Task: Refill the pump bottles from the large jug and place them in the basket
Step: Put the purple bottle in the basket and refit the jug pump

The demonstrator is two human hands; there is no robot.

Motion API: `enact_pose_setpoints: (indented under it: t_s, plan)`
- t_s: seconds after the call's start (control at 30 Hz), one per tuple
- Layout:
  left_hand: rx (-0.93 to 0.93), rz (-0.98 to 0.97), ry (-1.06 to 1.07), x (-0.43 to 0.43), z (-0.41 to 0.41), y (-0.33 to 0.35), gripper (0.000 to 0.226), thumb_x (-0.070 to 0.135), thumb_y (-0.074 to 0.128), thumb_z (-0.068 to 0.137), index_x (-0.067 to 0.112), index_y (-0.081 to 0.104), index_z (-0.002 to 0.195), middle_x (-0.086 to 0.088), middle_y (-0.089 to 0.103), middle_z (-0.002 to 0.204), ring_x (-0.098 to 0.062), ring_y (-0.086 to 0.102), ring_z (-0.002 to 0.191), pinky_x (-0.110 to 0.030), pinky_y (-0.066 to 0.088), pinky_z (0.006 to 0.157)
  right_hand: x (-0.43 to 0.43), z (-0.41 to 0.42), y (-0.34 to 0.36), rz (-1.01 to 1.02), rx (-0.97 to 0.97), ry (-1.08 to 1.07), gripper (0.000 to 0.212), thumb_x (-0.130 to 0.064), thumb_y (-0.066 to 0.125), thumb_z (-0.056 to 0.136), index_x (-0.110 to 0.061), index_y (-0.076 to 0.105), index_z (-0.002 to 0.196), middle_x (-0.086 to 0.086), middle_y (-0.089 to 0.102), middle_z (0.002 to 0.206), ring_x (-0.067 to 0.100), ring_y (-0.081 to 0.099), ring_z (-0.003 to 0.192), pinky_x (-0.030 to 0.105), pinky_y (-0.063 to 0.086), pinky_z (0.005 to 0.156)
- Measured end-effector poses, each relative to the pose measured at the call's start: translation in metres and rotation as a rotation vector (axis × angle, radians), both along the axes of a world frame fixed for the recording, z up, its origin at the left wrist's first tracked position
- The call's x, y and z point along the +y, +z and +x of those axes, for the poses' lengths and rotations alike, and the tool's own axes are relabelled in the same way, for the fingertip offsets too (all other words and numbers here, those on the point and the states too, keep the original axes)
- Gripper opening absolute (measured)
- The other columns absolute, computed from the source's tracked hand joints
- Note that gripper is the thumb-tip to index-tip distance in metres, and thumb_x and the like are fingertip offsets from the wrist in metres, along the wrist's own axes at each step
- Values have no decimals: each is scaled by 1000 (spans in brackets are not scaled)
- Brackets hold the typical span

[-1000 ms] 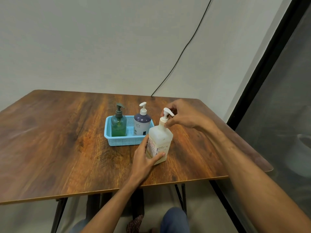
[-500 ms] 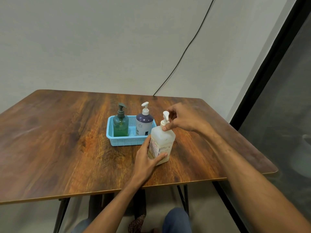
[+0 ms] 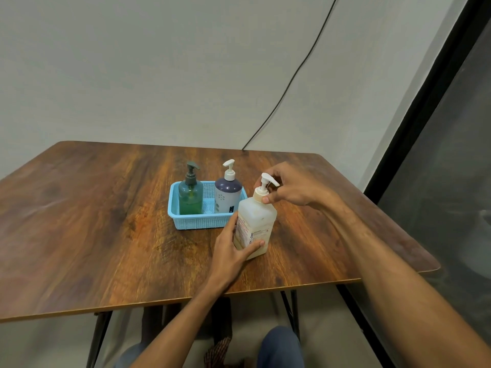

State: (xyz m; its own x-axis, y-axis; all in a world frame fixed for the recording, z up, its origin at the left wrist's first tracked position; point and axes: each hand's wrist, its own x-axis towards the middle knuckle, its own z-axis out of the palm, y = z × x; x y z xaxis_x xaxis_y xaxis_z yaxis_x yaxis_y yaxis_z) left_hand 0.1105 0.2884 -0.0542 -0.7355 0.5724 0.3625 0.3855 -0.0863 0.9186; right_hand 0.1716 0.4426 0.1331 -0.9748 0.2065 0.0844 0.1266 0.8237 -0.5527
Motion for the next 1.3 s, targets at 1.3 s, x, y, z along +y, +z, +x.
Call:
enact_pose_setpoints:
  t_s: [1.3]
  plan:
    - [-20,-34,9,0,0,1,89,37,85,79,28,37,153,17,54,144,4,47,133,-18,48,102,1,9,-15,-359,196,-60,60,9,84,69,-10,58,119,9,71,93,19,67,85,32,58,79]
